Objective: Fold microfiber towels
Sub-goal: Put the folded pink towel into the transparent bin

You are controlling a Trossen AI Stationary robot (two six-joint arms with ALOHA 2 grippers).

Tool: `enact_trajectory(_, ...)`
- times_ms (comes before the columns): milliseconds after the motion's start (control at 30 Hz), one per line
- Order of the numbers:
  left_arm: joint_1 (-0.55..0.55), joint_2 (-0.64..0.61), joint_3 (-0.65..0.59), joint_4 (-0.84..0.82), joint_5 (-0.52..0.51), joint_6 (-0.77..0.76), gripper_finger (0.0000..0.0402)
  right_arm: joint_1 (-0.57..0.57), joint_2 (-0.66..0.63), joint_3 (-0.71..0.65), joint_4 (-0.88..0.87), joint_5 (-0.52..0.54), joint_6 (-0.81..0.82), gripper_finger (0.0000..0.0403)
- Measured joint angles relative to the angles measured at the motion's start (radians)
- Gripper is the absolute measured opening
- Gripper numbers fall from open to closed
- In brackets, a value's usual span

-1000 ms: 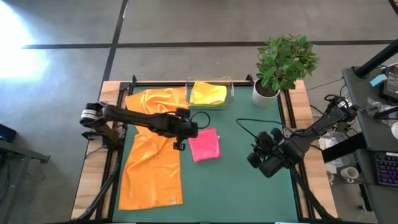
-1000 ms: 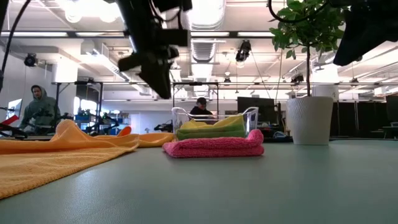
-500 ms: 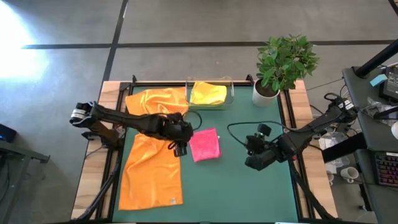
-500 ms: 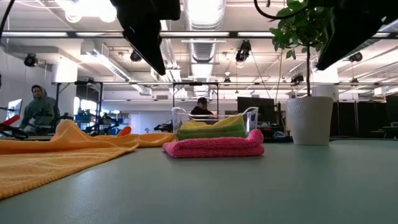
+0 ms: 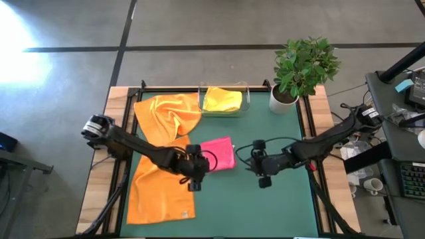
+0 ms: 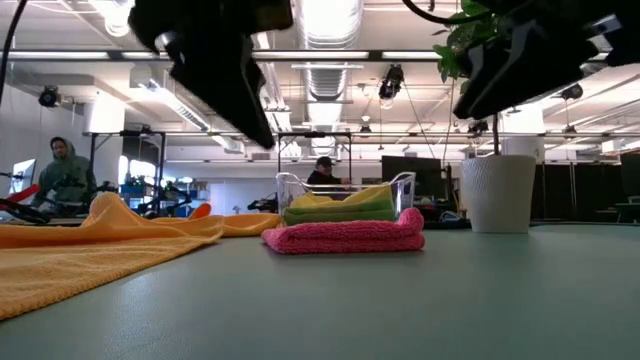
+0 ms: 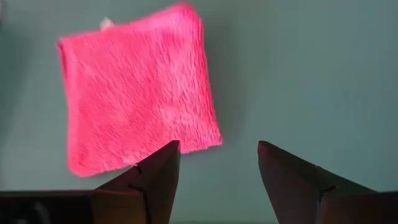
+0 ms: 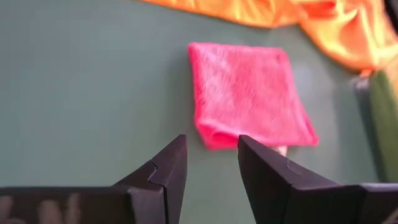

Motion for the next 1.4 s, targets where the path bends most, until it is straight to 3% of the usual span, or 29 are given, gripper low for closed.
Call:
enact_trajectory(200, 0.000, 0.110, 0.005, 0.009, -0.001, 0.006, 0.0200, -0.060, 0.021, -0.015, 0.111, -0.009, -0.124, 0.0134)
enact_trajectory(433, 0.000, 0.203, 0.005, 0.088, 0.005, 0.009, 0.0200, -0.115, 0.164, -0.012, 0.237, -0.104, -0.159, 0.0134)
enact_trajectory(900, 0.013, 0.223, 0.005, 0.099, -0.106, 0.014, 0.0200, -0.158, 0.442, 0.083, 0.229, -0.103, -0.187, 0.0134)
enact_trajectory(1400, 0.064, 0.231, -0.003, 0.103, -0.105, 0.056, 0.0200, -0.207, 0.538, 0.199, 0.072, -0.102, -0.183, 0.0134)
